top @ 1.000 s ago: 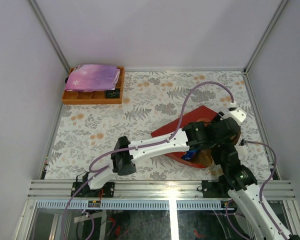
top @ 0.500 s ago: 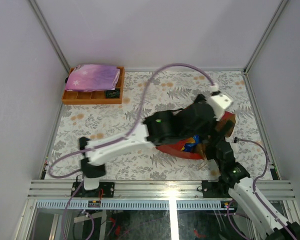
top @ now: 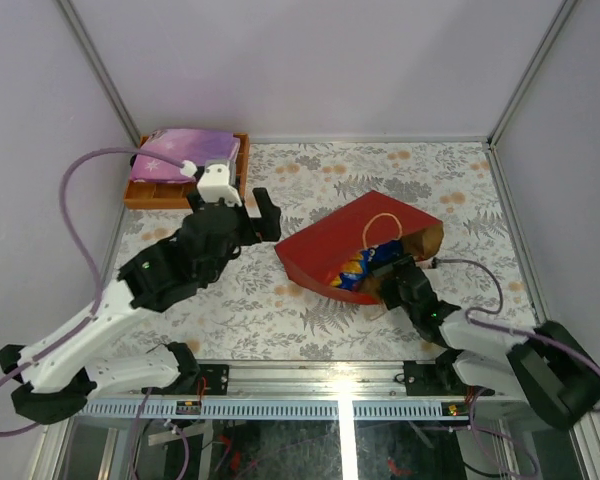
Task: Take the snacks out of the paper bag
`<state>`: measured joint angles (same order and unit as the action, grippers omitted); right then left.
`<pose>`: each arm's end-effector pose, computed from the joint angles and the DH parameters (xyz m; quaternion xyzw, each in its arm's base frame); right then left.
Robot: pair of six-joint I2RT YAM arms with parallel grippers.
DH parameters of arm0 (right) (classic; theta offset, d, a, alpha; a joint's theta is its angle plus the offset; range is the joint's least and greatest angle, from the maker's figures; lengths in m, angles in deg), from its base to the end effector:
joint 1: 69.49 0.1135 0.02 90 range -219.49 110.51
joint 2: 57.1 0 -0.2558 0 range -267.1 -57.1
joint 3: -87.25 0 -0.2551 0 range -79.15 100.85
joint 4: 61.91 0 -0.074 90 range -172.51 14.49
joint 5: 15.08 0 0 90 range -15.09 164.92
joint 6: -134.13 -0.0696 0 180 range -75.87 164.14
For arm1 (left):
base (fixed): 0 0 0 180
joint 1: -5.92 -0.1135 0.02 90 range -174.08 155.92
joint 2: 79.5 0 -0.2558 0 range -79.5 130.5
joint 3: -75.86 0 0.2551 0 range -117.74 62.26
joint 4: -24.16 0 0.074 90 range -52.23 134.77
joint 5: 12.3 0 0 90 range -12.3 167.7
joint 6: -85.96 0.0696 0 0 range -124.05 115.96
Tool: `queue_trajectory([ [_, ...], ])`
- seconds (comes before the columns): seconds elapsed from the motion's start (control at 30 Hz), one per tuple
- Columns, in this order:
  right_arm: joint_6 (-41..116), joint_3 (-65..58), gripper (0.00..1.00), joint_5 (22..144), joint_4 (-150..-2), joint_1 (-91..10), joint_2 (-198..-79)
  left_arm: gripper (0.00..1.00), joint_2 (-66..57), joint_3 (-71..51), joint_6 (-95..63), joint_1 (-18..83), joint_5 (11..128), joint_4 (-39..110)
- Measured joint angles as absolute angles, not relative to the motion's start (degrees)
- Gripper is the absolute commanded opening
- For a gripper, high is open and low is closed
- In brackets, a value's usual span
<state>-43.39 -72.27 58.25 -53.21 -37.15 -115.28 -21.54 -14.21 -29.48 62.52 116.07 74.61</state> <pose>0.1881 0.0955 0.1067 0.4600 0.7215 0.3720 0.3597 0.1585 -0.1619 0.4255 0.0204 0.7893 -0.1618 0.5920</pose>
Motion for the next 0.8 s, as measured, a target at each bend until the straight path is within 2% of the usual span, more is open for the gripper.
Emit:
queue_trajectory([
  [0.13,-44.92,-66.96,0.80,57.53,-43.13,-32.11,-129.75,1.00,-17.63,-5.70,-35.97,54.87,111.21,73.97],
  [0.37,-45.36,-59.92,0.80,57.27,-33.60,-30.79,-142.77,1.00,-12.82,8.70,-45.21,45.08,98.75,70.37],
  [0.53,-45.14,-56.80,0.79,56.48,-27.37,-30.79,-149.94,1.00,-7.34,9.55,-47.68,38.39,94.78,62.43],
  [0.8,-47.63,-56.36,0.73,56.30,-15.87,-30.84,-158.42,1.00,6.28,3.43,-48.34,37.49,93.42,55.44],
])
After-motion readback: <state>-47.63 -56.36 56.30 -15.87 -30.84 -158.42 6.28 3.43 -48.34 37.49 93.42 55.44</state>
